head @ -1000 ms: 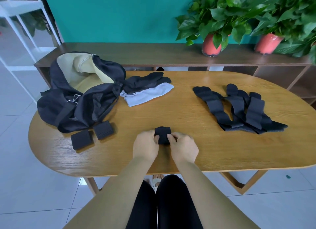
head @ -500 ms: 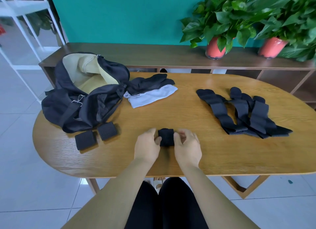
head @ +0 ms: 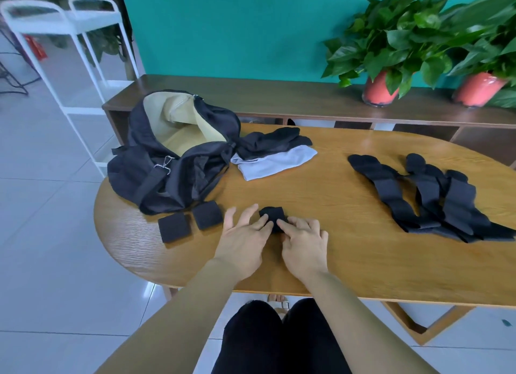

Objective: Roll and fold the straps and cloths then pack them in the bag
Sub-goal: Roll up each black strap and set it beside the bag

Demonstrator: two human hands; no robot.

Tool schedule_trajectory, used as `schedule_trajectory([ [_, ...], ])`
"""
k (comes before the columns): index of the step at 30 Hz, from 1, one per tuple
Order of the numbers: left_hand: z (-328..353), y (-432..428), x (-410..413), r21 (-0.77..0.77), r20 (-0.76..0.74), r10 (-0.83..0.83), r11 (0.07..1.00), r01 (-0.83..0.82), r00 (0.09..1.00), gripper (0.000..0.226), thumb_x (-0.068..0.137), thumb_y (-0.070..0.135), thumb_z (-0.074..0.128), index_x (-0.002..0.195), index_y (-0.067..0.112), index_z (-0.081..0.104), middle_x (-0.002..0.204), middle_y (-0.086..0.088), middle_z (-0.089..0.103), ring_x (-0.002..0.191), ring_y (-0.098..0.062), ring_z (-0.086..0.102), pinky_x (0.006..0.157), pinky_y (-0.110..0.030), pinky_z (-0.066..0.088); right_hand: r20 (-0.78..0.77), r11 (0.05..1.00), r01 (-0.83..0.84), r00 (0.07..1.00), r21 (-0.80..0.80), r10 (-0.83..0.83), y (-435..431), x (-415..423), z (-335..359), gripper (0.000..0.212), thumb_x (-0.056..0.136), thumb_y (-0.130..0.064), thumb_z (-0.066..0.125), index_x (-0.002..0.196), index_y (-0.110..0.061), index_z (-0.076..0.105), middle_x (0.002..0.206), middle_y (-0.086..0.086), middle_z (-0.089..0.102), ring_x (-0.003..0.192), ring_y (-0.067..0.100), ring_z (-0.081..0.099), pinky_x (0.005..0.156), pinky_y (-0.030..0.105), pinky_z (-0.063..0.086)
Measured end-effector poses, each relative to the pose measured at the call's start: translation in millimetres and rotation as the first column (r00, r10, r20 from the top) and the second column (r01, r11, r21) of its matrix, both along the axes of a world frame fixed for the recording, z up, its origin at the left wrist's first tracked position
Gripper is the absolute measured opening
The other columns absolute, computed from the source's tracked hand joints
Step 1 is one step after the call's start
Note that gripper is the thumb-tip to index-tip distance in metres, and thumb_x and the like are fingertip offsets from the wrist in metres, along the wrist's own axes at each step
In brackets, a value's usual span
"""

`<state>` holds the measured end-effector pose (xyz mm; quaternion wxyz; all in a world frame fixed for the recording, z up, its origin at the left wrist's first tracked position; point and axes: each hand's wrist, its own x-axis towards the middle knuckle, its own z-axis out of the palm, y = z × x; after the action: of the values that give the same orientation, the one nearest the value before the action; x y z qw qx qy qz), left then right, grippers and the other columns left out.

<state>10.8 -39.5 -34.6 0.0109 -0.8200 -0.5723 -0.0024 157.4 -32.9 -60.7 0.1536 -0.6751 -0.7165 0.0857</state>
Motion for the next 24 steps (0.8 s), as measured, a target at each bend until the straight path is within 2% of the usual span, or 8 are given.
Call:
schedule_trajectory([
  [5,7,10,-37,-0.091,-0.106,0.106,0.989,-0.116,0.989,0.074,0.087,0.003,0.038,0.153,0.024,0.009,0.161,0.004,0.009,0.147,-0.021,-0.012,0.112,-0.056,-0.014,-0.006,0.988,-0.088,0.996,-0.125,0.088,23,-39,14,0.055,0.094,-0.014,0.039,0.142,-0.04,0.038,0.147,-0.004,0.033,0.132,0.02,0.019,0.101,0.037,0.021],
  [9,7,14,-54,-0.148,-0.122,0.176,0.97,-0.193,0.977,0.076,0.089,0.006,0.038,0.153,0.025,0.001,0.161,0.003,0.002,0.148,-0.02,-0.005,0.115,-0.054,-0.008,-0.005,0.978,-0.114,0.993,-0.175,0.115,38,-62,19,0.058,0.093,-0.012,0.038,0.143,-0.042,0.034,0.15,-0.004,0.029,0.134,0.019,0.018,0.103,0.035,0.019],
  [15,10,14,-67,-0.128,-0.143,0.232,0.959,-0.251,0.962,0.073,0.091,0.007,0.037,0.153,0.024,0.002,0.161,0.002,0.002,0.148,-0.018,-0.006,0.115,-0.054,-0.007,-0.01,0.968,-0.16,0.987,-0.192,0.161,44,-83,19,0.064,0.092,-0.008,0.04,0.144,-0.044,0.03,0.151,-0.004,0.026,0.134,0.018,0.016,0.103,0.035,0.019],
  [20,16,9,-61,-0.092,-0.118,0.2,0.973,-0.211,0.973,0.074,0.09,0.007,0.04,0.153,0.022,0.005,0.161,0.002,0.003,0.147,-0.017,-0.007,0.115,-0.054,-0.008,-0.103,0.966,-0.22,0.973,-0.137,0.207,39,-73,21,0.064,0.093,-0.006,0.037,0.146,-0.04,0.028,0.151,-0.006,0.031,0.135,0.016,0.016,0.105,0.035,0.018],
  [24,20,7,-42,-0.086,-0.124,0.167,0.98,-0.178,0.978,0.072,0.09,0.006,0.04,0.153,0.022,0.006,0.161,0.002,0.004,0.148,-0.016,-0.005,0.114,-0.053,-0.009,-0.151,0.976,-0.196,0.972,-0.097,0.181,33,-45,25,0.067,0.089,0.0,0.037,0.144,-0.039,0.034,0.149,-0.009,0.034,0.135,0.014,0.017,0.104,0.032,0.017],
])
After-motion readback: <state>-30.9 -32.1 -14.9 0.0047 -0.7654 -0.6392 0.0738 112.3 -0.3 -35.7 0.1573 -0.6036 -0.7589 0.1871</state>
